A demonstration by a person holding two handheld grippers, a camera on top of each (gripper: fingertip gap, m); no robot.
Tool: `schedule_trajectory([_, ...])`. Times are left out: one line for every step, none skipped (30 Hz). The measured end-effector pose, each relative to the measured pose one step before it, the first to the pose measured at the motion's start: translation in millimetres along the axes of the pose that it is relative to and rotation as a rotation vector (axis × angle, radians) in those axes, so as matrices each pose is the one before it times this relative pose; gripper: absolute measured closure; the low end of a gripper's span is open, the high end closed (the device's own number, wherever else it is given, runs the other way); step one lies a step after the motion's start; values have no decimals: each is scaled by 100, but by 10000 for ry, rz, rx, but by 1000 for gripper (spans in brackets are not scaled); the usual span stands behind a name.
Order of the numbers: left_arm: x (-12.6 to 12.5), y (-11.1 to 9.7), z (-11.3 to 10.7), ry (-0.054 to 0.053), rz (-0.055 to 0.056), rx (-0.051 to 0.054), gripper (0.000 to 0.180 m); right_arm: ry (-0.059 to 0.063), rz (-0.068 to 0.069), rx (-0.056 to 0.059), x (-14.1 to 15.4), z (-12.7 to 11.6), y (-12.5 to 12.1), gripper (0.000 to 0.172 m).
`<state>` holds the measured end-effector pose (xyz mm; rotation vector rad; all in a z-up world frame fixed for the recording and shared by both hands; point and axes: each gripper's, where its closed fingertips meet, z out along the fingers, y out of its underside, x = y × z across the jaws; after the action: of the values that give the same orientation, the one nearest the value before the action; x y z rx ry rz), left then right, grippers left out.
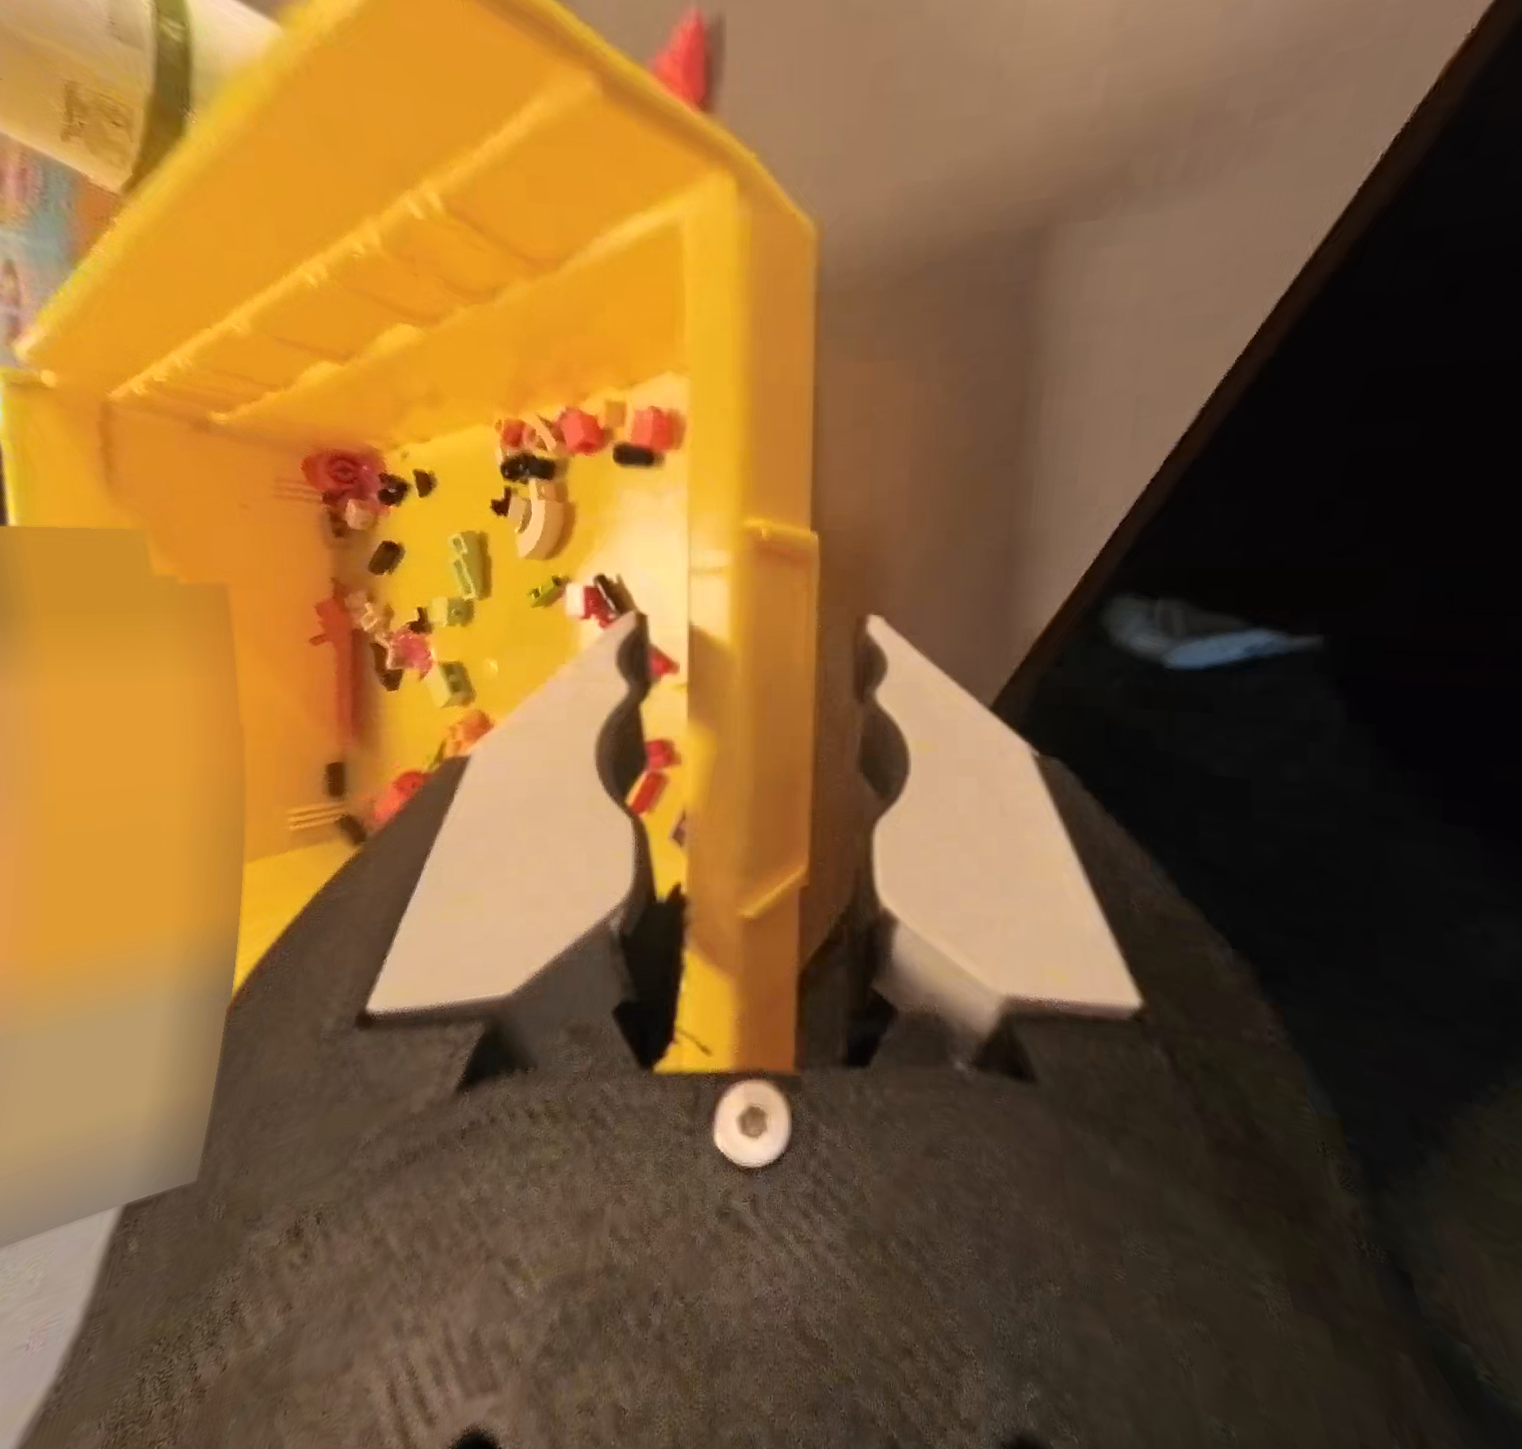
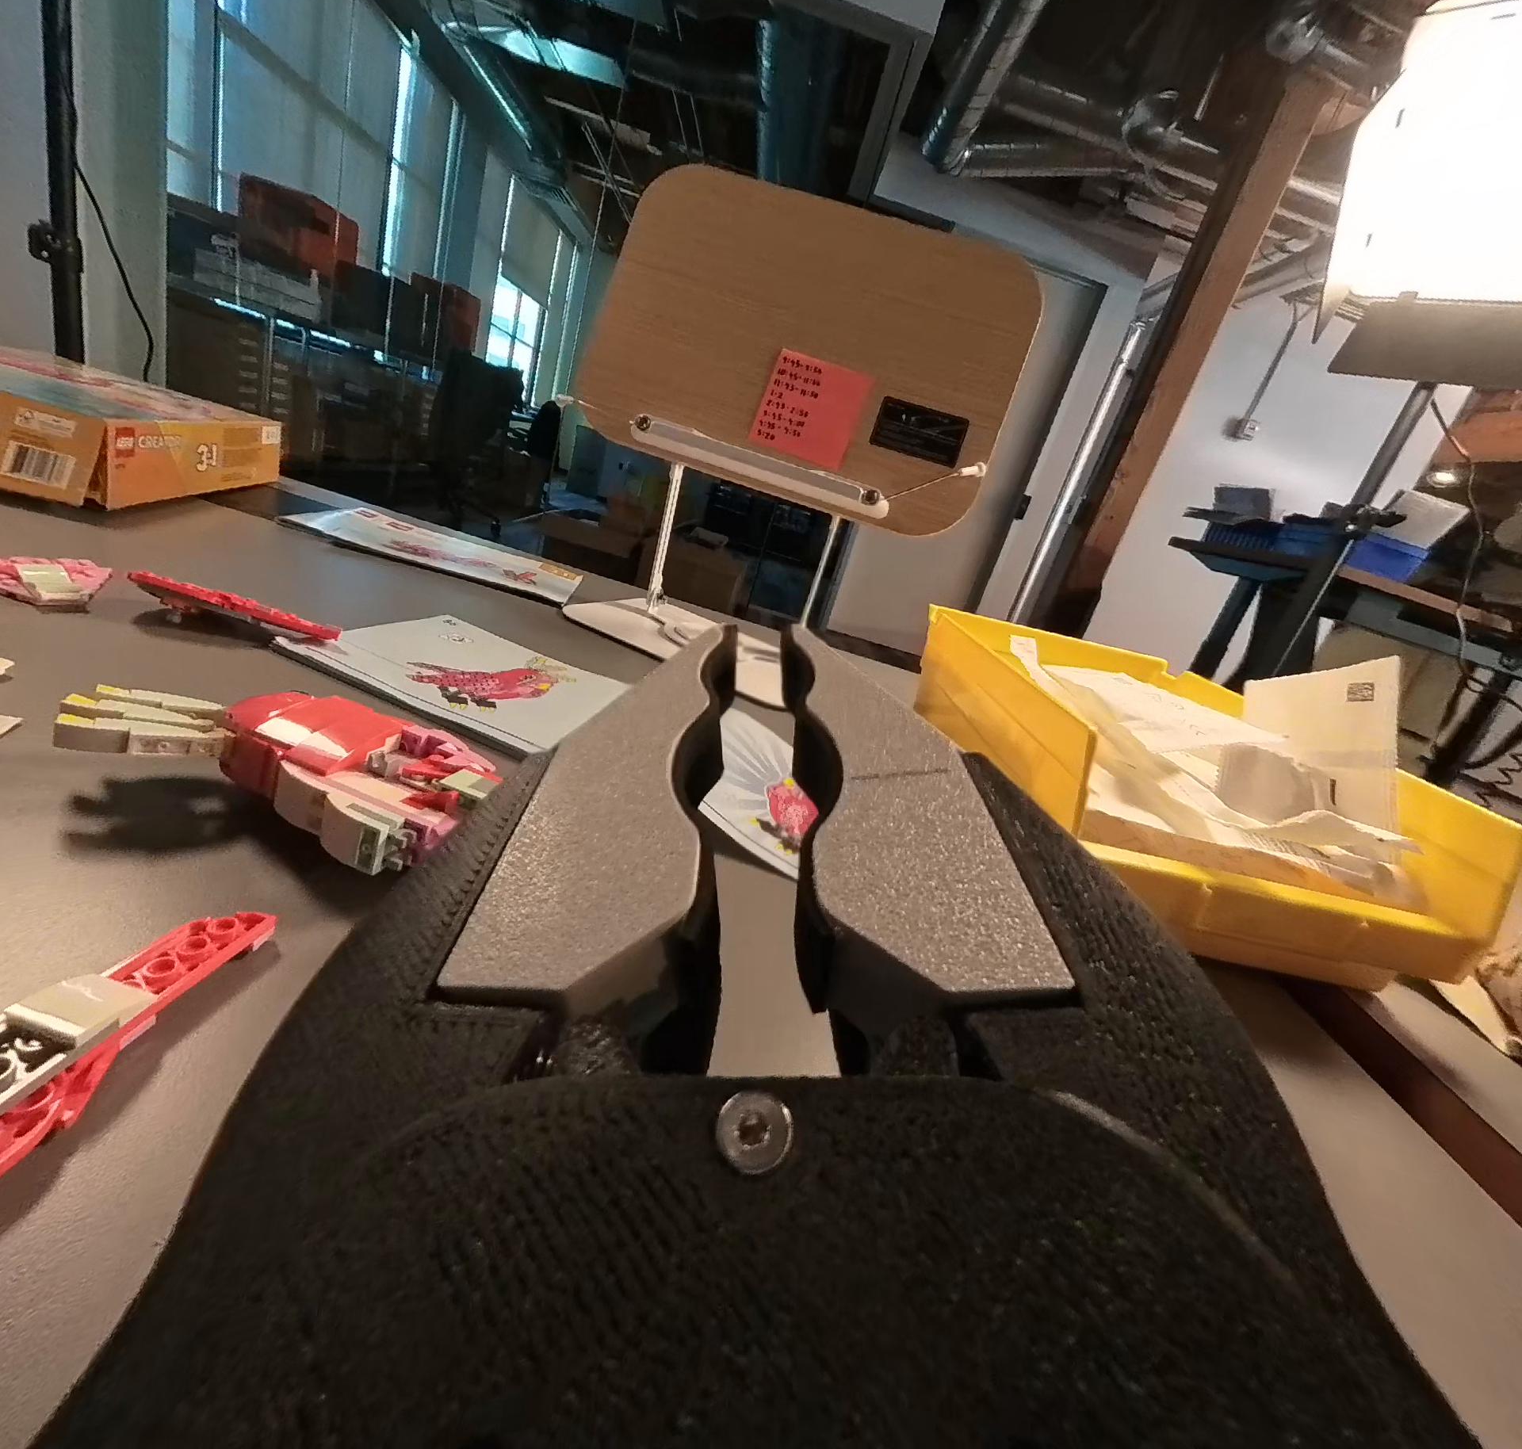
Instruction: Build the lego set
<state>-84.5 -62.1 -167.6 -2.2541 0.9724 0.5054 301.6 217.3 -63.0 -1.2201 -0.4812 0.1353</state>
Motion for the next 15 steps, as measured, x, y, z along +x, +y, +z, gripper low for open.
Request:
schedule_trajectory([-258,-745,-691,98,-532,464,126,-39,103,132,39,-90,-219,163])
schedule_trajectory([-479,-767,-776,-66,-441,500,122,-35,132,114,51,-64,-178,161])
schedule_trajectory([-585,-767,-775,-180,-320,475,119,-79,137,59,-22,-17,-81,160])
schedule_trajectory([-613,-736,-714,-251,-207,405,115,-183,121,-6,-218,62,18,159])
schedule_trajectory([-624,-665,-650,-307,-118,323,113,-375,93,-74,-554,197,90,156])
schedule_trajectory([-543,-605,-558,-299,-60,281,111,-631,-29,-184,-1009,392,166,151])
schedule_trajectory([-425,-577,-483,-254,-58,268,111,-824,-282,-310,-1346,689,227,147])
schedule_trajectory([-292,-527,-382,-209,-94,259,111,-936,-517,-379,-1485,1070,171,147])
schedule_trajectory([-74,-475,-292,-101,-129,268,111,-1037,-603,-431,-1471,1414,23,146])
schedule_trajectory([76,-420,-207,-28,-151,274,112,-1106,-564,-439,-1324,1633,-257,145])
schedule_trajectory([91,-290,-134,-44,-148,214,112,-1090,-501,-334,-1012,1706,-598,144])
schedule_trajectory([66,-95,-96,-61,-122,116,112,-1024,-448,-236,-641,1742,-772,144])
schedule_trajectory([68,72,-69,-68,-93,44,113,-893,-423,-234,-151,1737,-705,144])
schedule_trajectory([26,200,-82,-102,-80,-6,113,-850,-443,-311,162,1728,-431,144])
schedule_trajectory([-11,270,-102,-111,-88,-45,113,-984,-359,-474,212,1663,-54,145])
